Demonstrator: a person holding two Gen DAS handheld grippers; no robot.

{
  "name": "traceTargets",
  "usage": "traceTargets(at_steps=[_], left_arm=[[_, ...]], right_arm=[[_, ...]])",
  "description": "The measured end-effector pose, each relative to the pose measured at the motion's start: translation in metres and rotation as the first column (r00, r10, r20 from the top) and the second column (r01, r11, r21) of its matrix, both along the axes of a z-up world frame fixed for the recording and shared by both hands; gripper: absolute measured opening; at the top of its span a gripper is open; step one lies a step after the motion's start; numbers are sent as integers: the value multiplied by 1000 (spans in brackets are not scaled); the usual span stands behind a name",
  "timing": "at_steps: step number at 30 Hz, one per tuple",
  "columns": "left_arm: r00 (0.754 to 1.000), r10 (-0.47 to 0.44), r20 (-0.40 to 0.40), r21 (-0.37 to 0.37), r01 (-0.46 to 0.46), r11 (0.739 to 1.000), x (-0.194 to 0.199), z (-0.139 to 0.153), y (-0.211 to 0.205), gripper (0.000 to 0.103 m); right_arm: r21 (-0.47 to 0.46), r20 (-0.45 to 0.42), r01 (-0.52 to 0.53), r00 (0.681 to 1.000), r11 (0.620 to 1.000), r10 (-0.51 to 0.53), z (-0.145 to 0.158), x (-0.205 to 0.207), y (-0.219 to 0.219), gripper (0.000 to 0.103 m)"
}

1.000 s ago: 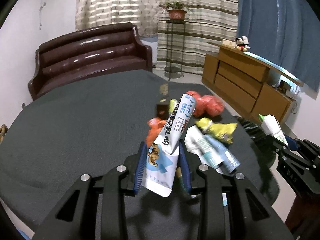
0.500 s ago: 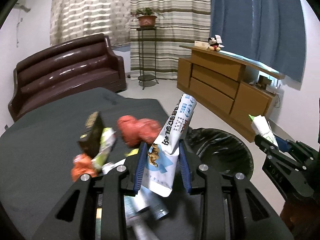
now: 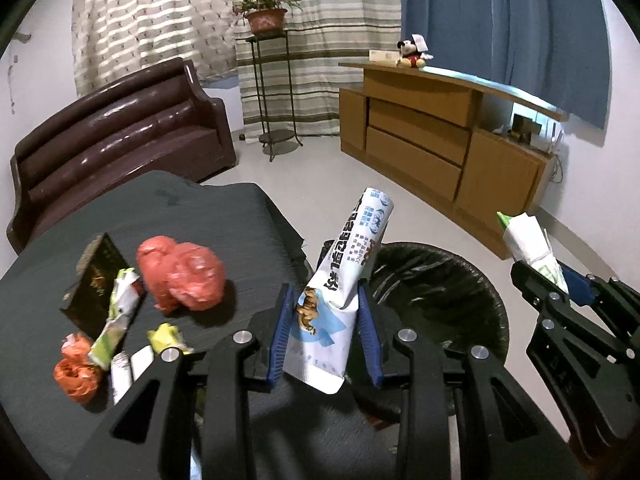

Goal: Collect trash
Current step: 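Carry both tubes over the black bin and open both tools to drop them, then move both open tools back over the trash pile on the table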

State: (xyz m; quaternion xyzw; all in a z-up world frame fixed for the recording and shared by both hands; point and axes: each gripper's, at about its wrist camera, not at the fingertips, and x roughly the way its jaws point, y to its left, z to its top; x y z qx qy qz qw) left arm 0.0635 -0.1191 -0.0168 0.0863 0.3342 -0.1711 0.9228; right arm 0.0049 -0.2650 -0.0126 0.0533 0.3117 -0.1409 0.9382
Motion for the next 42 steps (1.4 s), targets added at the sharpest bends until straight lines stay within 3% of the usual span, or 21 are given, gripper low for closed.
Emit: traceTargets(at_steps=[13,16,21,26,31,38,42], left_arm=[[999,21,-50,41,-19,999,20,-5,-24,34],[998,29,-49,37,-27,999,20,-4,-25,48],[999,25,-40,34,-24,999,17,-3,-26,52],[999,25,-36,30,-24,999,17,-2,-27,55],[998,31,-50,8,-31,999,15,1,-25,58],[999,33,-36,-2,-34,999,1,16,-8,65],[998,63,-27,7,-62,998,-10,24,19,65]], right_arm=[[44,-24,21,1000,999,-20,-18,22,-23,29],[54,-21,28,999,998,-27,-19,22,-26,34],[53,-9,43,999,998,-43,-15,18,-26,40],[53,15,59,998,997,-60,-6,9,-26,54],[42,53,85,995,996,-87,0,-2,-22,81],[5,38,74,997,997,-74,10,-16,-5,83],[-6,34,45,998,999,-45,17,-23,9,78]])
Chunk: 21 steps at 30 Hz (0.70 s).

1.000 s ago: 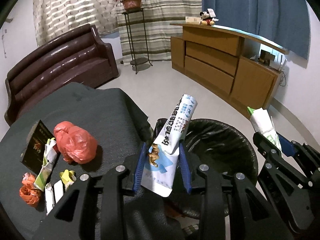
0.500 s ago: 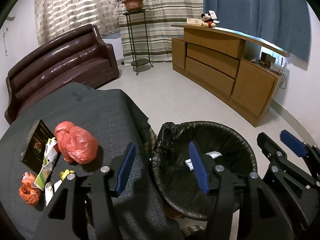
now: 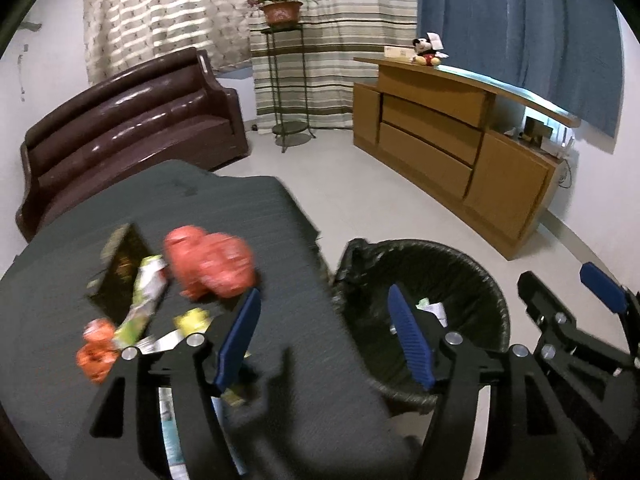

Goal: Collect trash
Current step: 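Move both open tools back over the trash pile on the table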

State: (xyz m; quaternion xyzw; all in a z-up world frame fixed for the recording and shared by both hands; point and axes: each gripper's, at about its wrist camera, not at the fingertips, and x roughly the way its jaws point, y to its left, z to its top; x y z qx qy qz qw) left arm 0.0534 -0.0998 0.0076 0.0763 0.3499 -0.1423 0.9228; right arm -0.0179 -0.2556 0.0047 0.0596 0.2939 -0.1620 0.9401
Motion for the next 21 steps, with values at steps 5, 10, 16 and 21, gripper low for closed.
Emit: traceTargets(at_steps=[5,10,16,21], left_arm=[[998,65,8,10,-65,998,-8,7,41,67],[990,136,21,34,-137,990,-20,7,86,67],[978,207,7,49,-207,977,-33,-2,129,67],[972,232,-22,54,-231,972,-40,-14,149,67]], right_arm=[[14,1,-41,999,999,41,5,-4,23,70],[18,-13,-97,995,995,97,7,-5,51,63],[8,-32,-166,986,986,166,4,-12,86,63],[-13,-48,-212,976,977,211,1,-15,112,63]])
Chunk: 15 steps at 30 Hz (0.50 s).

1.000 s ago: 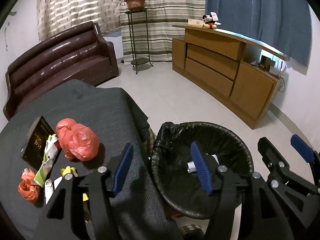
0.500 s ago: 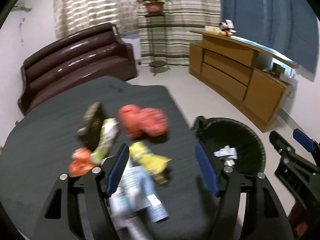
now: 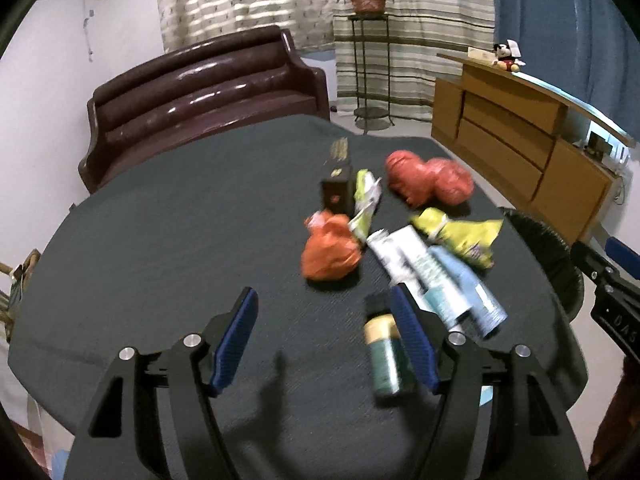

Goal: Collect trash
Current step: 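Move both open tools back over the trash pile on the table, then grasp the green spray can with the left tool while the right tool grasps a blue tube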

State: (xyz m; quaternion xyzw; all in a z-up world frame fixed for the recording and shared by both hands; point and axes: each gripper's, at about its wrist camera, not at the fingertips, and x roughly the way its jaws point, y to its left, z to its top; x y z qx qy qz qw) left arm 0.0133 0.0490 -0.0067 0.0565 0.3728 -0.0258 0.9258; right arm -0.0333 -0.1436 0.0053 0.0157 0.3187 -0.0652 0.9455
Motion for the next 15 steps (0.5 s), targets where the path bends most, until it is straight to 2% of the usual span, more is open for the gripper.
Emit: traceTargets(at_steps=[10,15], left_arm=[[999,-37,-27,-24,36,999,0,-13,2,67],[999,-45,-25,-11,44,999,2,-21,0,69]], right_arm=[[3,-21,-31,999,1000,31,-7,-3,16,63],[8,-32,-36,999,999,37,-11,-3,18,63]])
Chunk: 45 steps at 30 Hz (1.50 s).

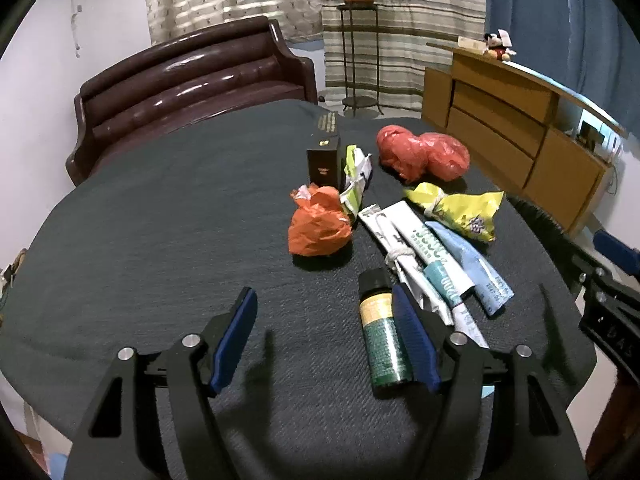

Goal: Collect trash
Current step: 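Grasp the green spray can with the left tool while the right tool grasps a blue tube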

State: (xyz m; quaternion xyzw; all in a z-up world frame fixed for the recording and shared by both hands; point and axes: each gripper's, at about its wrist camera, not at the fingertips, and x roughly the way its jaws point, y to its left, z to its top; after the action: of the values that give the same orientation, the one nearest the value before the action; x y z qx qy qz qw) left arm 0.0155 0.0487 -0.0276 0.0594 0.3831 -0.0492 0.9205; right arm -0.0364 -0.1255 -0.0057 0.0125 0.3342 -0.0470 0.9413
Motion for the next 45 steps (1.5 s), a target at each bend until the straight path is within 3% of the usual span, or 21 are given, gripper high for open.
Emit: traceTargets(at_steps=[8,16,20,32,45], left_arm=[[999,-28,-30,-4,28,1000,2,-8,-4,65],[996,-72,-55,-20,71,997,0,-13,-5,32],[995,-84,-59,-28,82,996,-2,-14,-4,25],[999,-12,-51,-25,10,1000,-8,-10,33,25],[995,83,-49,-14,-83,996,4,-9,72,25]], right_arm=[[1,-6,-9,1000,1000,9,-3,1,3,63],[0,-17,-25,1000,1000,25,-8,2,9,63],[-2,-16,-34,999,999,34,-7,1,12,63],[27,-24,-105,994,994,106,-7,5,31,59],[43,-56,-177,982,983,179,-15,20,55,40]])
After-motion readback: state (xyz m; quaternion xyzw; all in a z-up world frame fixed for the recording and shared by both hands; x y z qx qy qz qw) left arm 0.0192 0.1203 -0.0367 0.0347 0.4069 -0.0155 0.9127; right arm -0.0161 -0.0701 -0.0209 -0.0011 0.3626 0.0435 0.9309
